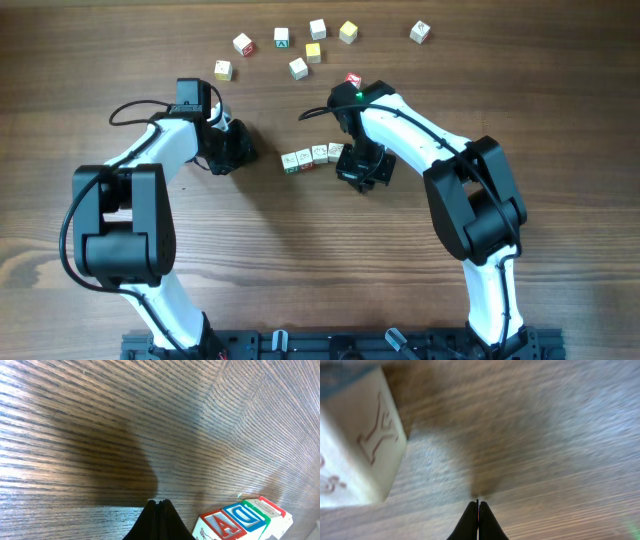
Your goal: Form a horizontal line
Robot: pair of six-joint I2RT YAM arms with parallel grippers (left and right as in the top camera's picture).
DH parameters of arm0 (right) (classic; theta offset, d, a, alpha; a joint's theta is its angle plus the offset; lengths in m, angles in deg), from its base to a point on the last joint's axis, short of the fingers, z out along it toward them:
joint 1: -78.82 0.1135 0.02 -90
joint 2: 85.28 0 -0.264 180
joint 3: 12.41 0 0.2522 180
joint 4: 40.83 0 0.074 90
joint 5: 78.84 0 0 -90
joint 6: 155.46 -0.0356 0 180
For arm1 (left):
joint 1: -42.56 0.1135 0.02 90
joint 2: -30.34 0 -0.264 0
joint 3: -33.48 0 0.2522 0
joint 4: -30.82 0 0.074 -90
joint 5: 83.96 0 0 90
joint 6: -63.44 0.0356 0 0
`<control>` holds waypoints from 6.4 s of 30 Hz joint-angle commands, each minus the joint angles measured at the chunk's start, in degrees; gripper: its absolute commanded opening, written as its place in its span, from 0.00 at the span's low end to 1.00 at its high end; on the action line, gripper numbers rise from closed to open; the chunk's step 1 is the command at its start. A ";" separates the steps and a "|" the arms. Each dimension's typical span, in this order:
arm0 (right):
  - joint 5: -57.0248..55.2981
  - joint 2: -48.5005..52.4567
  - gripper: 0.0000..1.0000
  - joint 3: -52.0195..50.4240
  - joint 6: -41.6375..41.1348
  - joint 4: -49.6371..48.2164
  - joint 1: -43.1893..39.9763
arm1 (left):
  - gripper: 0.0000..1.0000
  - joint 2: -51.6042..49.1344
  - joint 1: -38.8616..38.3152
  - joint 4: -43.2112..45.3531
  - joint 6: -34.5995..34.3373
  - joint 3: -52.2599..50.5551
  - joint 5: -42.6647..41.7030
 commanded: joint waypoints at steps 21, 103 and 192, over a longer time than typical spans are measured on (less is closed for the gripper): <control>-5.90 0.79 0.04 -0.15 1.14 -11.74 -2.89 | 0.04 -0.44 -4.00 -11.96 2.95 -0.55 1.14; -7.06 0.81 0.04 -0.15 27.89 -25.18 -3.10 | 0.10 -0.44 -7.85 8.63 2.93 -0.55 11.50; 10.16 3.04 0.04 1.68 14.45 -38.51 -2.12 | 0.04 -0.44 4.11 3.80 2.27 -0.55 17.94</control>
